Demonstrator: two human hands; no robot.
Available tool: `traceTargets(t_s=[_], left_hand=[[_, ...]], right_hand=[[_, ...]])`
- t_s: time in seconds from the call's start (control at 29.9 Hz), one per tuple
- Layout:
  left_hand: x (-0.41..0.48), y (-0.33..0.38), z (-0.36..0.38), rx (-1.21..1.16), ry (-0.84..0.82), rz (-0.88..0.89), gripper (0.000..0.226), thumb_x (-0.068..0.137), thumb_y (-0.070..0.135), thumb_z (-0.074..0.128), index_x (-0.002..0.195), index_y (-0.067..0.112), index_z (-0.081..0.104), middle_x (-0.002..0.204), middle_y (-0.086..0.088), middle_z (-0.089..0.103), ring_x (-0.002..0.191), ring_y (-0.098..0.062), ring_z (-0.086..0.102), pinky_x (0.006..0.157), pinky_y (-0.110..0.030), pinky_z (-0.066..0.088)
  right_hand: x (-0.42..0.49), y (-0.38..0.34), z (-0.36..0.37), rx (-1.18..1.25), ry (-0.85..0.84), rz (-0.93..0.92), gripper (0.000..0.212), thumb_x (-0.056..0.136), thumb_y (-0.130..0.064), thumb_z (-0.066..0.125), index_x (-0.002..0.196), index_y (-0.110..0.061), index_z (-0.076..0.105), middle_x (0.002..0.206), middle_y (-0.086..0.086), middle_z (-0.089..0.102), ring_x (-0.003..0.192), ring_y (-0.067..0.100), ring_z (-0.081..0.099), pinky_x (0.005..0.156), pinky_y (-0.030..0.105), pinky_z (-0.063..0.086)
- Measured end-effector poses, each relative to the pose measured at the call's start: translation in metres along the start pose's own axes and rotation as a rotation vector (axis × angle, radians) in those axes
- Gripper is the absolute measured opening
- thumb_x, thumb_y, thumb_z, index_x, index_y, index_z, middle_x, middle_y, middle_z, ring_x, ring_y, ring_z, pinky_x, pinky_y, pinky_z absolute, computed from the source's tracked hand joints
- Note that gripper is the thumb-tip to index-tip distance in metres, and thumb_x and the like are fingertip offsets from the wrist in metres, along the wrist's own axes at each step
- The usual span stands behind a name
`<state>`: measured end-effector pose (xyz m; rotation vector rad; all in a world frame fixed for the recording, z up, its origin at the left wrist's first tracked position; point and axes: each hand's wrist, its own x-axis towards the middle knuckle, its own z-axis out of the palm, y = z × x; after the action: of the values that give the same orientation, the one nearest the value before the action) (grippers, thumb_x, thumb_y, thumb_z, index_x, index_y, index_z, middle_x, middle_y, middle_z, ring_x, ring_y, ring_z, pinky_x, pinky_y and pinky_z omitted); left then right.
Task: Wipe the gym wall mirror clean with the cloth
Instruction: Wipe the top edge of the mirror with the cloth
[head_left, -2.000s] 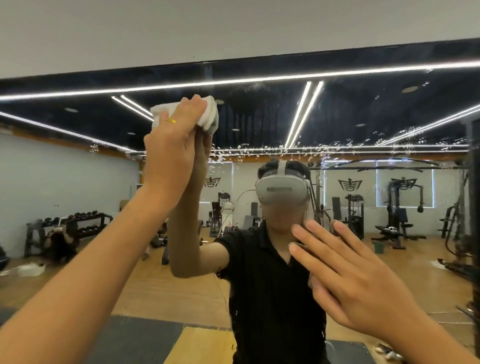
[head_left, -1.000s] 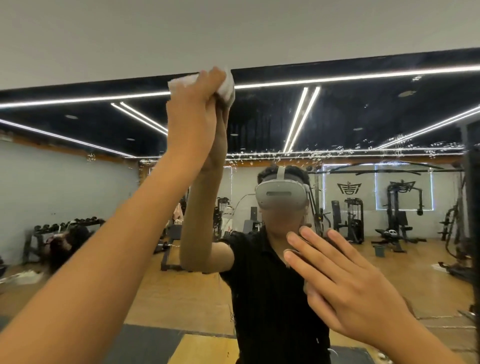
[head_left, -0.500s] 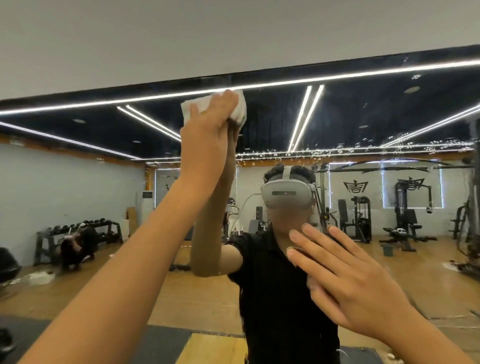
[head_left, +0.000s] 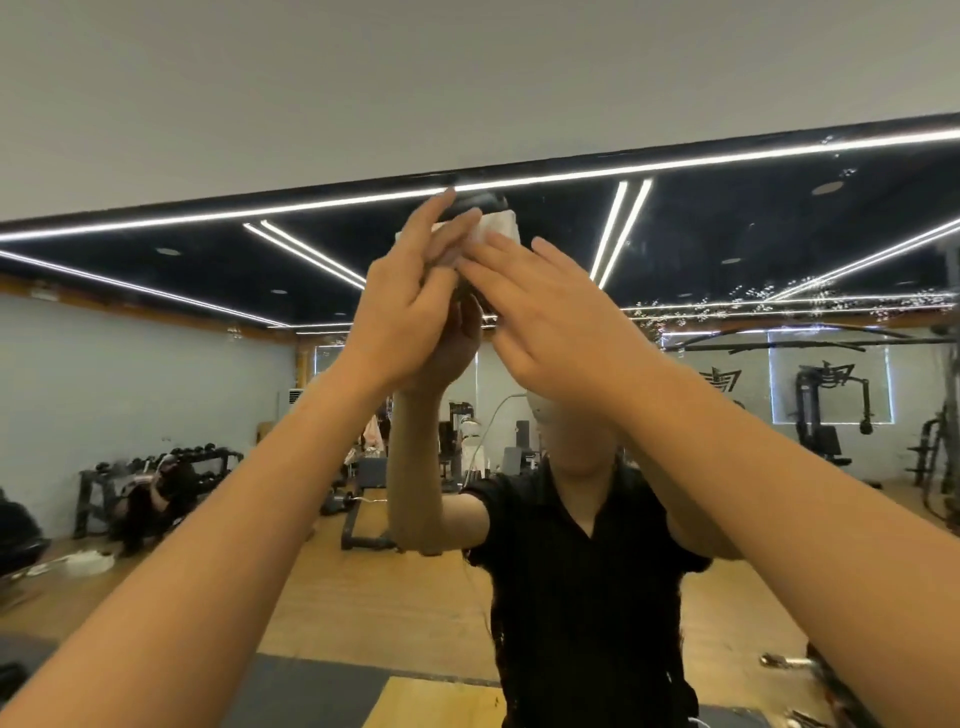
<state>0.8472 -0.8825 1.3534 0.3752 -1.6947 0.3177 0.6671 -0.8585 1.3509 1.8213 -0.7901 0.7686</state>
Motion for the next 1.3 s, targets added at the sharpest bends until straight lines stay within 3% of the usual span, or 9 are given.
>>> traceTargets(t_s=[0.1,0.17,0.27,0.33,0.4,0.64,0.94,1.2,1.3], left_hand=[[-0.025,-0.006,-0.007,0.051,0.214,0.025,0.046,0.103,0.005,0.045,0.149,0.005,0.046,0.144,-0.004,0.059,0.092,-0.011,0.065,0.078,-0.009,0.051],[-0.066,-0.012,-0.003,0.09,0.349,-0.1,0.044,0.103,0.007,0.046,0.146,0.009,0.051,0.141,-0.003,0.06,0.11,-0.006,0.063,0.092,-0.016,0.053],[-0.141,-0.017,0.019,0.211,0.215,-0.23,0.043,0.104,0.018,0.048,0.146,0.026,0.046,0.144,0.013,0.051,0.126,0.01,0.048,0.117,-0.039,0.041],[-0.174,-0.027,0.035,0.396,0.087,-0.203,0.056,0.104,0.033,0.043,0.158,0.021,0.035,0.168,0.008,0.027,0.154,-0.005,0.021,0.127,-0.052,0.014],[-0.185,-0.038,0.043,0.503,0.052,-0.19,0.065,0.105,0.041,0.035,0.163,0.016,0.024,0.173,0.002,0.01,0.159,-0.016,0.006,0.128,-0.054,0.005],[-0.185,-0.042,0.046,0.557,0.037,-0.181,0.065,0.105,0.041,0.03,0.164,0.015,0.02,0.173,0.0,0.008,0.16,-0.019,0.006,0.128,-0.05,0.006],[-0.186,-0.044,0.046,0.578,0.045,-0.175,0.065,0.105,0.041,0.03,0.164,0.014,0.021,0.173,-0.002,0.01,0.16,-0.021,0.009,0.128,-0.049,0.006],[-0.186,-0.047,0.047,0.594,0.072,-0.152,0.065,0.104,0.038,0.034,0.163,0.014,0.025,0.173,0.0,0.012,0.16,-0.02,0.008,0.127,-0.048,0.005],[-0.185,-0.047,0.048,0.587,0.077,-0.14,0.065,0.104,0.038,0.035,0.162,0.012,0.027,0.172,-0.002,0.015,0.159,-0.021,0.011,0.127,-0.051,0.007]], right_hand=[[0.004,-0.001,0.009,-0.008,0.11,-0.003,0.054,0.096,-0.022,0.048,0.149,-0.008,0.049,0.148,0.012,0.054,0.135,0.028,0.049,0.117,0.046,0.036],[0.008,-0.002,0.012,-0.064,0.159,-0.012,0.051,0.098,-0.026,0.048,0.146,-0.008,0.052,0.137,0.013,0.06,0.122,0.029,0.054,0.109,0.045,0.041],[0.019,-0.003,0.009,-0.193,0.161,-0.023,0.049,0.1,-0.033,0.053,0.142,-0.009,0.056,0.127,0.015,0.062,0.111,0.032,0.057,0.093,0.044,0.048],[0.028,-0.003,0.006,-0.251,0.161,-0.039,0.047,0.101,-0.037,0.054,0.139,-0.01,0.059,0.122,0.014,0.063,0.106,0.031,0.056,0.086,0.042,0.047],[0.037,0.0,0.007,-0.283,0.18,-0.073,0.044,0.101,-0.04,0.053,0.133,-0.011,0.062,0.117,0.013,0.062,0.102,0.029,0.056,0.082,0.041,0.045],[0.064,0.01,-0.001,-0.274,0.109,-0.201,0.06,0.1,-0.049,0.029,0.131,-0.012,0.064,0.11,0.013,0.06,0.096,0.029,0.055,0.075,0.038,0.038],[0.062,0.011,0.001,-0.273,-0.021,-0.294,0.037,0.102,-0.027,0.063,0.132,-0.006,0.06,0.113,0.008,0.066,0.088,0.021,0.064,0.065,0.027,0.043],[0.081,0.026,-0.012,-0.368,0.067,-0.181,0.039,0.103,-0.029,0.062,0.132,-0.004,0.059,0.104,0.011,0.065,0.064,0.02,0.055,0.053,0.032,0.042],[0.064,0.012,0.0,-0.354,-0.027,-0.264,0.039,0.1,-0.025,0.067,0.13,-0.002,0.056,0.104,0.011,0.068,0.056,0.017,0.052,0.047,0.029,0.04]])
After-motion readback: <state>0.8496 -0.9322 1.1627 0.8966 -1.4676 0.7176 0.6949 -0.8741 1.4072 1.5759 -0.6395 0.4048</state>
